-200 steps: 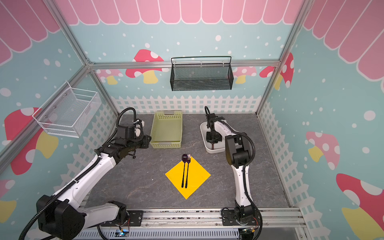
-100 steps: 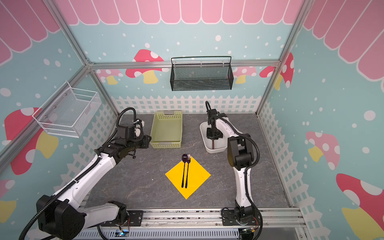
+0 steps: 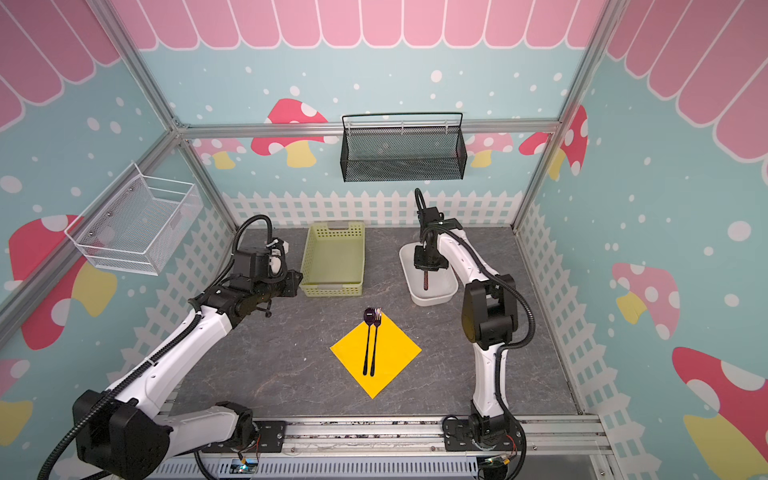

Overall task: Place the utensils on the paper napkin and roll it up
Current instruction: 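Lift the knife out of the tray with the right gripper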

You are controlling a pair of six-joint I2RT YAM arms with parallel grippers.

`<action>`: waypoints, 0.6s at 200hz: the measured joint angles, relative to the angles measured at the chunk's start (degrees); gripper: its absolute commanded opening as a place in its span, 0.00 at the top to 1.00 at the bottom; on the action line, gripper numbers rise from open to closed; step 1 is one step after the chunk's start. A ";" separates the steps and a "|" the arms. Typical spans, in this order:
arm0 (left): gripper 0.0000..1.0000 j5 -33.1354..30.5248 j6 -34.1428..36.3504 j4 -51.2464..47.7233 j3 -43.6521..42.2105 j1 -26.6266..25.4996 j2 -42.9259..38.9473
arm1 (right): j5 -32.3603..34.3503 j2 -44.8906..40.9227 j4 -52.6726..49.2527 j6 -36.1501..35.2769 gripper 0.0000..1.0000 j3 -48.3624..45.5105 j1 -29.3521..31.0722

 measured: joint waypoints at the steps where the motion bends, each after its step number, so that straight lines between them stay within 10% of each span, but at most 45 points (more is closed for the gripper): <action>1: 0.71 0.00 0.00 0.00 0.00 0.00 -0.02 | -0.11 -0.31 0.00 0.09 0.99 -0.31 0.00; 120: 0.71 1.09 -0.46 0.02 0.00 0.22 -5.42 | -6.99 -25.97 9.01 14.91 1.00 -32.89 15.28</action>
